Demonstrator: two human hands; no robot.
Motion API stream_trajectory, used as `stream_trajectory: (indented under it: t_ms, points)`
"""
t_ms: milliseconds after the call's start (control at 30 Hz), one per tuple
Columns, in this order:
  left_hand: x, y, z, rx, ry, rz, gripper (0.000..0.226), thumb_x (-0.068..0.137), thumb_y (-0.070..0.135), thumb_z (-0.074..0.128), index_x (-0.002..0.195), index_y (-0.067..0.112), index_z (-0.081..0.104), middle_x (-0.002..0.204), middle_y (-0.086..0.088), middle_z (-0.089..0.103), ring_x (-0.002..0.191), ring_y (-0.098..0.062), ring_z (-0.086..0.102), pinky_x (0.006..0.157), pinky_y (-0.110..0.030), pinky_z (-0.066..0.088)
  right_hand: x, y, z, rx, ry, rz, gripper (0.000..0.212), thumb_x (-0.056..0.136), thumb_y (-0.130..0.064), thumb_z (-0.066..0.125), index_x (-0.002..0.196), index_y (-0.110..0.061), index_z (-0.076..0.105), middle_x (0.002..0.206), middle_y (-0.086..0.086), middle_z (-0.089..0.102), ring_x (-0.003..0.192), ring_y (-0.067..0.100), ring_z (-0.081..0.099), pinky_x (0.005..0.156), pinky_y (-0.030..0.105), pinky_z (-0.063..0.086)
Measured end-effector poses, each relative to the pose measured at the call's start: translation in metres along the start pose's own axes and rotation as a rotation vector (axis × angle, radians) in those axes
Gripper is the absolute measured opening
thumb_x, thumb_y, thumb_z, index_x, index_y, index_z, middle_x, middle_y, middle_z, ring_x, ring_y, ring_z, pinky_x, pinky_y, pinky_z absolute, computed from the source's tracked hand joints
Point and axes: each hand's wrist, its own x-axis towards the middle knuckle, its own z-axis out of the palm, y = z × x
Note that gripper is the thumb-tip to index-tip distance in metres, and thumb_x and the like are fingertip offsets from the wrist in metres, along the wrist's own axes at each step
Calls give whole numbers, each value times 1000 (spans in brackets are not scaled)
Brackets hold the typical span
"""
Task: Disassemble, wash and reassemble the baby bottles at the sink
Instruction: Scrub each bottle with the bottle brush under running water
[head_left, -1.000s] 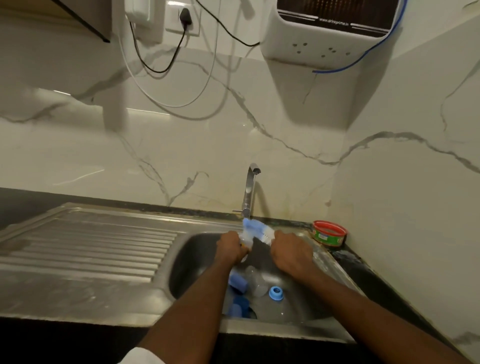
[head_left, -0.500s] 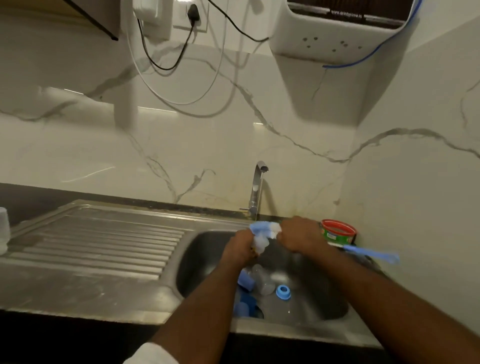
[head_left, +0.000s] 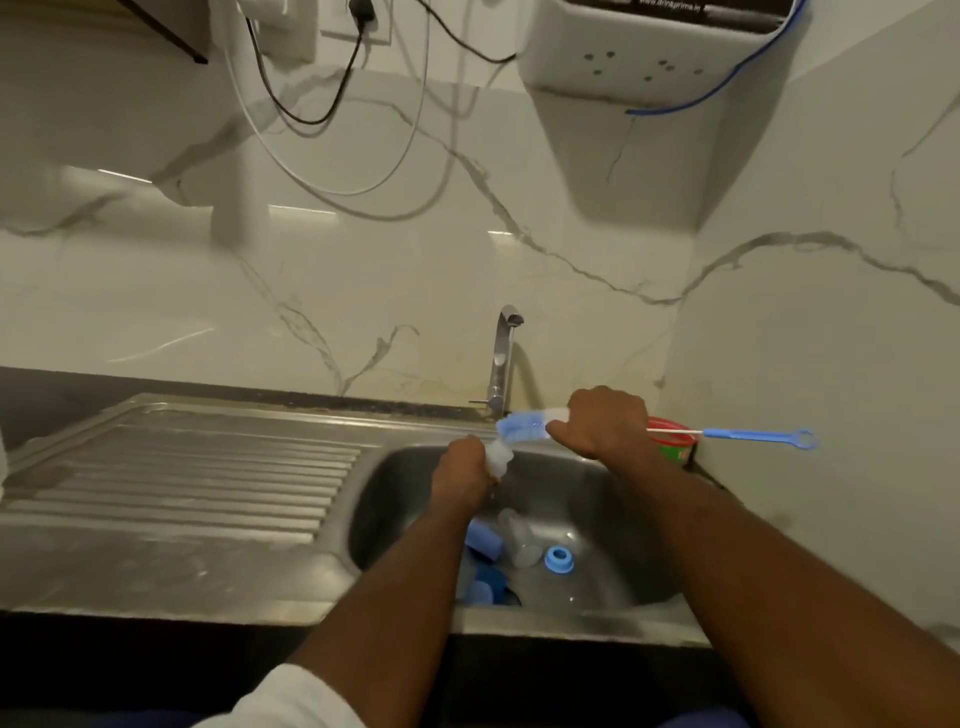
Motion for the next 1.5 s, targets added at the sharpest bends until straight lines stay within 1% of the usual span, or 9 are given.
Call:
stream_trajectory:
  t_ms: [100, 200, 333, 700, 833, 1100, 1267, 1367, 1500]
  points:
    - [-1, -6, -7, 30, -22, -12, 26, 90, 24, 73, 109, 11, 60, 109, -10, 63, 103, -24, 63, 89, -37, 50, -12, 13, 13, 7, -18, 12, 49, 87, -63, 51, 109, -23, 69, 104, 2, 69, 90, 22, 64, 86, 35, 52]
    - [-5, -2, -6, 39, -47, 30, 39, 85, 24, 80, 116, 12, 60, 116, -11, 65, 107, -28, 64, 90, -37, 51, -17, 15, 19, 35, 5, 0, 48, 88, -64, 50, 105, -24, 69, 96, 2, 67, 81, 22, 59, 78, 34, 48]
    - [-10, 2, -3, -2, -24, 69, 32, 85, 23, 80, 107, 17, 57, 107, -6, 62, 95, -21, 60, 81, -32, 46, -15, 19, 18, 79, 37, 45, 45, 89, -65, 51, 102, -25, 67, 88, -1, 64, 78, 18, 59, 73, 32, 48]
    - [-10, 2, -7, -87, 94, 132, 33, 86, 31, 76, 112, 24, 56, 106, 5, 59, 92, -12, 56, 79, -30, 45, -15, 20, 13, 131, 7, 23, 47, 89, -65, 50, 106, -25, 67, 87, -2, 65, 78, 17, 60, 75, 33, 51]
    - [-11, -5, -7, -80, 88, 70, 34, 86, 29, 78, 112, 23, 55, 110, 1, 61, 93, -13, 57, 79, -30, 47, -20, 25, 15, 91, -23, -36, 49, 91, -65, 50, 113, -25, 67, 101, 1, 69, 87, 19, 62, 76, 32, 47]
    - [-9, -1, -7, -75, 114, 217, 39, 89, 25, 75, 123, 24, 56, 124, 0, 60, 101, -9, 54, 79, -18, 40, -30, 35, 20, 64, -63, 5, 49, 96, -64, 48, 121, -24, 62, 110, -1, 69, 84, 14, 54, 76, 28, 41]
    - [-11, 0, -8, 407, 50, 191, 63, 83, 31, 78, 140, 28, 49, 143, -9, 41, 132, -29, 38, 107, -44, 42, -35, 35, 18, -54, -58, 114, 44, 98, -61, 46, 116, -24, 62, 97, -3, 62, 84, 15, 56, 74, 29, 41]
    - [-12, 0, -3, 868, -11, 271, 61, 88, 34, 72, 144, 23, 50, 156, -18, 29, 147, -40, 21, 118, -60, 25, -36, 37, 24, -11, -108, 103, 46, 98, -59, 49, 125, -24, 62, 120, 0, 67, 107, 20, 62, 93, 34, 48]
    - [-9, 3, 8, 1067, 6, 463, 57, 92, 24, 68, 145, 12, 50, 158, -18, 32, 150, -39, 21, 121, -59, 19, -38, 37, 27, 35, -140, 82, 47, 99, -54, 54, 132, -21, 59, 129, 2, 64, 116, 21, 61, 101, 37, 48]
